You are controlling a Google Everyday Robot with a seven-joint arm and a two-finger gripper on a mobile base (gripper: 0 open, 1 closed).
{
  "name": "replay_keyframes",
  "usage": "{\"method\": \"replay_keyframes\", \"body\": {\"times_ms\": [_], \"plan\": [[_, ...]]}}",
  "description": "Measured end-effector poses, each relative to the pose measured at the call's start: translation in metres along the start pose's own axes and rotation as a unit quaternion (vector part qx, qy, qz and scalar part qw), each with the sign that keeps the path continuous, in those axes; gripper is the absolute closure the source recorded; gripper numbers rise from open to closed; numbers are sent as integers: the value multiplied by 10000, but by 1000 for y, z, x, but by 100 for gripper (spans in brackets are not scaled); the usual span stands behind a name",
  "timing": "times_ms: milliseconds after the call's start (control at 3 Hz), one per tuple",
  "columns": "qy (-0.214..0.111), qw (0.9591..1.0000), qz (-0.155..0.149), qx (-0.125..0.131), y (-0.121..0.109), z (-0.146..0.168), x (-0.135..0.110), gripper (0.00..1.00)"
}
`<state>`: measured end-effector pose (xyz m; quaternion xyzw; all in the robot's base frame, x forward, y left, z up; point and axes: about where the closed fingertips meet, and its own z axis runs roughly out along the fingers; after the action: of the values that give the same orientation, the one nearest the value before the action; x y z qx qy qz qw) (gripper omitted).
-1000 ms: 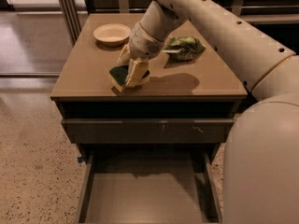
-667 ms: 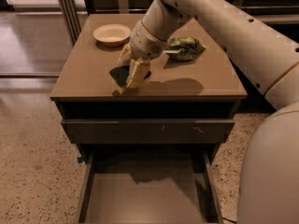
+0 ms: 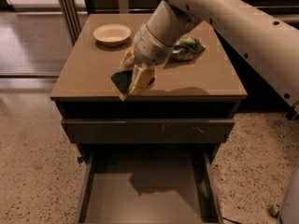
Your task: Place sponge into middle drawer
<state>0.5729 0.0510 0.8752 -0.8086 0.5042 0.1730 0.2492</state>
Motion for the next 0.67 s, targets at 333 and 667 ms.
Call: {"method": "replay_keyframes", "body": {"times_ms": [333, 667], "plan": [[-93, 9999, 7, 66, 39, 1, -7, 100], [-89, 9999, 4, 64, 41, 1, -8, 100]]}}
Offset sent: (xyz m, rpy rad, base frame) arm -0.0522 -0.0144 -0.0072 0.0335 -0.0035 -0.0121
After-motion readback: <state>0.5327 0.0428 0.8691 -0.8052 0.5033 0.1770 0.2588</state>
